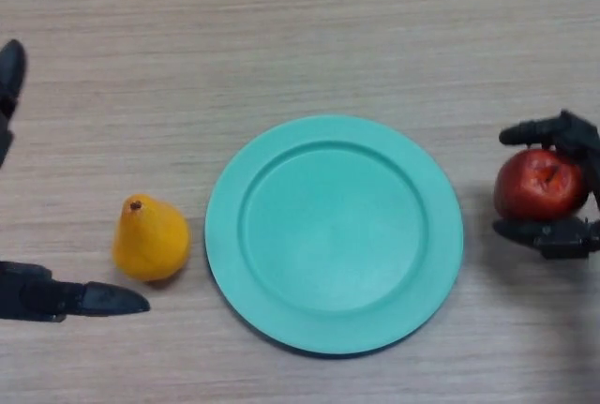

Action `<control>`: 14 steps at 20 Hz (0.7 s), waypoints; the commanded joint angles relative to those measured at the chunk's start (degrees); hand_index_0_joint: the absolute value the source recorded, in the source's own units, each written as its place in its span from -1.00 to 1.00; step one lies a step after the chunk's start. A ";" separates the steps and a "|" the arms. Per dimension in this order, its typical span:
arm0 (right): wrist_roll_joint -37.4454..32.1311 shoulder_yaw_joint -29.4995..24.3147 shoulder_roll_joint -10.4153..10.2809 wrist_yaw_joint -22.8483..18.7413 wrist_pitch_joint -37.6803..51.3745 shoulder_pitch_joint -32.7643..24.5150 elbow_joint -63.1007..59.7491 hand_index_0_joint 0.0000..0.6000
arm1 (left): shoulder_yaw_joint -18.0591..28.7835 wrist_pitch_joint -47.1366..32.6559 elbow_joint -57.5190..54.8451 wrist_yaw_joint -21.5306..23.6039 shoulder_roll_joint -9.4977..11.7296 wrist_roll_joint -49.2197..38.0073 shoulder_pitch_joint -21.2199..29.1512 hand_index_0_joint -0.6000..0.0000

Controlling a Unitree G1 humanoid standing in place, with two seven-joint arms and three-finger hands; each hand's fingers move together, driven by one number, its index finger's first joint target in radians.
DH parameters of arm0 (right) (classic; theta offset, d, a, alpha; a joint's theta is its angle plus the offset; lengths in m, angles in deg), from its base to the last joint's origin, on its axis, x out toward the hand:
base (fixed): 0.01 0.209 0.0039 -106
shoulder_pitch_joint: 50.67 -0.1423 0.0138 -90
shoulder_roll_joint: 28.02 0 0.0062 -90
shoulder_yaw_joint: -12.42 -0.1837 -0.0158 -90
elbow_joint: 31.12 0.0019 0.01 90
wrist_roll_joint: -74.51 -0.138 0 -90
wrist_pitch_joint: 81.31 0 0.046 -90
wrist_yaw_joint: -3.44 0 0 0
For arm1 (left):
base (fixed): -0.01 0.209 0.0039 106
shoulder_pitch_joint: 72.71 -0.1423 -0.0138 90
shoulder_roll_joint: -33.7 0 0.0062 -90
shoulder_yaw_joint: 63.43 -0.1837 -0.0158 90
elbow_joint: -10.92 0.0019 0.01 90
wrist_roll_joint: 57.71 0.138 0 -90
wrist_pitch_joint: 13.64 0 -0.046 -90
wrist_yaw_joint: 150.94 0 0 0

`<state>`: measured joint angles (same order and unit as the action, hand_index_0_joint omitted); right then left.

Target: Pick up the red apple and place it on the plate

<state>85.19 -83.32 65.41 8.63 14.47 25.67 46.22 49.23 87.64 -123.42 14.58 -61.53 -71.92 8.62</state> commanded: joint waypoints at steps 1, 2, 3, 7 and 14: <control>-7.71 -0.79 -1.02 -0.32 -3.03 -0.37 14.89 1.00 | 3.11 -9.45 -1.82 -0.32 1.36 -0.81 0.52 1.00; -7.44 1.25 -2.50 -0.45 -6.21 0.13 20.16 1.00 | 3.24 -9.61 -1.67 -0.17 1.35 -0.94 0.52 1.00; -7.38 3.50 -4.32 -0.44 -10.05 0.78 24.65 1.00 | 3.55 -9.40 -1.85 -0.15 1.42 -1.48 0.46 1.00; -1.87 17.93 -8.23 -6.09 -17.28 -0.15 32.28 1.00 | 3.66 -9.10 -2.00 -0.22 1.65 -2.60 0.71 1.00; -5.06 31.40 -8.54 -20.25 -9.56 -4.56 15.26 1.00 | 4.19 -8.54 -2.06 -1.47 1.40 -4.95 0.31 1.00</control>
<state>82.58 -49.67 57.08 -8.32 -3.61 24.25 57.53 49.76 87.01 -122.93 13.75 -61.79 -74.96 8.18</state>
